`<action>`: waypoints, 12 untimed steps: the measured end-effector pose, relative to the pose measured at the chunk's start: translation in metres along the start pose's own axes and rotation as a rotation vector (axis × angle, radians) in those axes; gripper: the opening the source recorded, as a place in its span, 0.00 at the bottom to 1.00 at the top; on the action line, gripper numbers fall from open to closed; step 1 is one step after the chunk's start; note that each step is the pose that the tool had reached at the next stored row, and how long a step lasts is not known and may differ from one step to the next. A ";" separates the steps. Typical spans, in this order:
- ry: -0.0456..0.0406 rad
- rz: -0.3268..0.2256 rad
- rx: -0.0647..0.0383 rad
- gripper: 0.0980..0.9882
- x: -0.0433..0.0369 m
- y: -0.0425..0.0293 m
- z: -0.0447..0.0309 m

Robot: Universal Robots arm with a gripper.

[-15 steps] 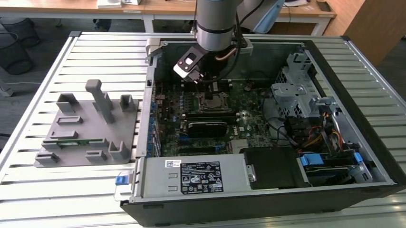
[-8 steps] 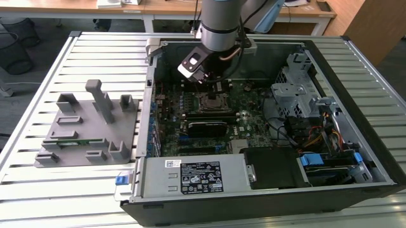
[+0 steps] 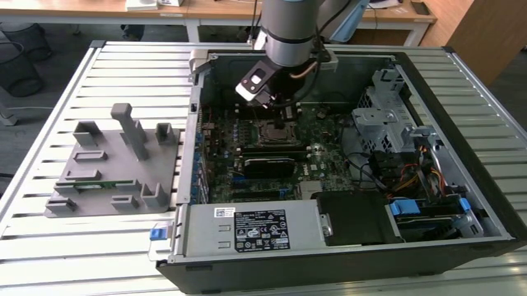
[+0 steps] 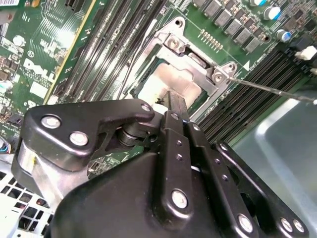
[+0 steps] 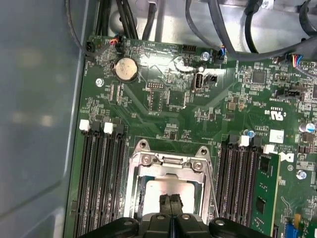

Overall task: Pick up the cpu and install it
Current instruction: 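Close the cpu cover, then install the first cpu locking lever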

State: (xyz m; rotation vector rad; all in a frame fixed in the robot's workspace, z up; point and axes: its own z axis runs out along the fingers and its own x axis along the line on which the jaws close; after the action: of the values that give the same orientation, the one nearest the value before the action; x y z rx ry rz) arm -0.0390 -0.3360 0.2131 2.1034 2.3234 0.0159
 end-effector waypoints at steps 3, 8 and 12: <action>0.0000 0.000 0.000 0.01 -0.0002 0.0015 0.0000; -0.0003 0.000 0.000 0.01 -0.0002 0.0018 -0.0010; 0.0000 0.000 0.000 0.01 -0.0001 0.0019 -0.0068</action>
State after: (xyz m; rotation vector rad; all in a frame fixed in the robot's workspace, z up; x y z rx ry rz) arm -0.0372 -0.3360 0.2199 2.1033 2.3234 0.0159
